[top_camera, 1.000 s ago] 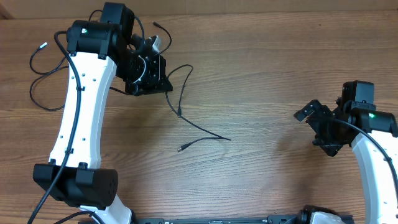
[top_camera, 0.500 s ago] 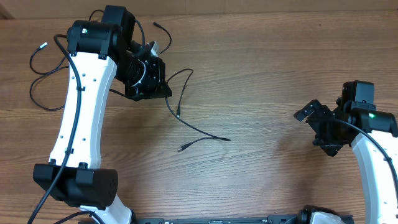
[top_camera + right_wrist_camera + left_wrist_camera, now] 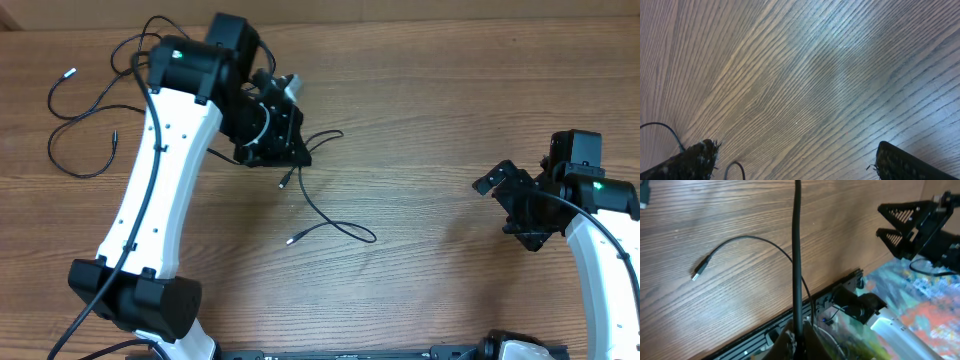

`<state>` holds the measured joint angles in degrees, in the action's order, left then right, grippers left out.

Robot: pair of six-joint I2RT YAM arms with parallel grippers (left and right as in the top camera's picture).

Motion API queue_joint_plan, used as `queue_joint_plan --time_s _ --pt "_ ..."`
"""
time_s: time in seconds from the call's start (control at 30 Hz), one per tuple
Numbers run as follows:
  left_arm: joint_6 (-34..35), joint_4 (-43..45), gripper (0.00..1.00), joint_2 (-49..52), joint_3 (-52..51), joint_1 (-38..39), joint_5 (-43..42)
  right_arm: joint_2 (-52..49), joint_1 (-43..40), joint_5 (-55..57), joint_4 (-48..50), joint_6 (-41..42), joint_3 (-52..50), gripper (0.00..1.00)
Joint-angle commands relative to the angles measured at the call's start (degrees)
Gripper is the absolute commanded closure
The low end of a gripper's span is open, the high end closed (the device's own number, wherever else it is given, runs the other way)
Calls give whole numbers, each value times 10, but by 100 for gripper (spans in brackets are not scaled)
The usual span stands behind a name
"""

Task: Untangle cables
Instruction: 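Hold the cable aloft with the left gripper and move it right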

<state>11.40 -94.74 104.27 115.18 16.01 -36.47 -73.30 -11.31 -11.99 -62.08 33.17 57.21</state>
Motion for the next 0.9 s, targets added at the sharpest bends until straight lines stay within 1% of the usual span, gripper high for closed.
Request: queue_joint_plan --time_s 0.0,0.1,0.67,0.87 --pt "-6 6 96 2 5 21 14 3 -2 4 2 -2 13 0" --pt "4 10 96 2 5 30 25 3 -2 4 2 -2 13 0" --pt "3 23 96 2 5 67 26 3 -2 4 2 -2 13 0" --pt "5 24 96 2 5 85 64 3 -2 4 2 -2 13 0"
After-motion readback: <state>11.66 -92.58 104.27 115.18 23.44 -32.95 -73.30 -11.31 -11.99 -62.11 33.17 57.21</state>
